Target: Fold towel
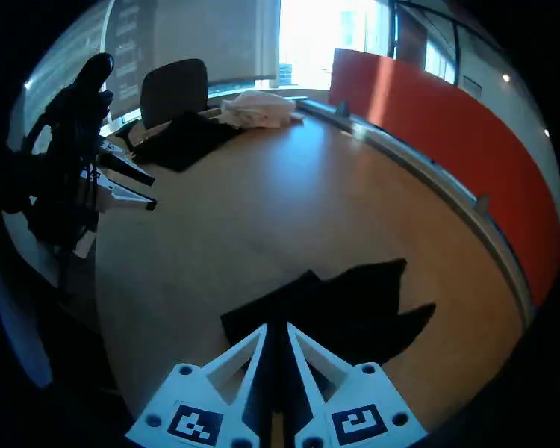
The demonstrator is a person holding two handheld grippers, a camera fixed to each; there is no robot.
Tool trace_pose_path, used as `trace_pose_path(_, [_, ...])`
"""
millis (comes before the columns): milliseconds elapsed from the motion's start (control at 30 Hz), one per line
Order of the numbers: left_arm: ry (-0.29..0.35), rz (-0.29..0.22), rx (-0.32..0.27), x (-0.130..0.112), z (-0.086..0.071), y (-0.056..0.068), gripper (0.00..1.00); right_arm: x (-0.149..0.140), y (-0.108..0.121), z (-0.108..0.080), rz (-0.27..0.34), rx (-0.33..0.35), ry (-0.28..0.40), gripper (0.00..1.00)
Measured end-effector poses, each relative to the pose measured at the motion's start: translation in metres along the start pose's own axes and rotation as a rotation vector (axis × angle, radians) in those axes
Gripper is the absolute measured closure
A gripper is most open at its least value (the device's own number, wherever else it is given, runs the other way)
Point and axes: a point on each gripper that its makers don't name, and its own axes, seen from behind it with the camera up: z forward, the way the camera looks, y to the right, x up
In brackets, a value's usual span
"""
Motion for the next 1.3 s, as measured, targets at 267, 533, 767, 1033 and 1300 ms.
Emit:
trace_pose_path(267, [-0.011,-0.011,0.015,-0.008,-0.002,-0.011,0.07,-0.013,-0.001,0.019,0.044,-0.012,-0.035,0.47])
trace_pose_path(533, [-0.009,-0.013,0.01,-0.006,0.0,-0.01,0.07,-0.016,0.012,0.01,0.081,-0.04,-0.027,0.34])
trace_pose_path(767, [-0.003,-0.005,0.004,-0.002,0.001,-0.007,0.07,-0.031,0.017,0.005,0.103,-0.058,-0.045,0.34])
trace_pose_path(1033, [-0.006,0.001,0.002,-0.002,0.001,-0.006,0.07,-0.06,0.014,0.003,0.122,-0.07,-0.083,0.34])
trace_pose_path(1300, [-0.004,0.004,0.001,-0.001,0.001,-0.005,0.07,-0.089,0.011,-0.003,0.141,-0.082,-0.123,0.34])
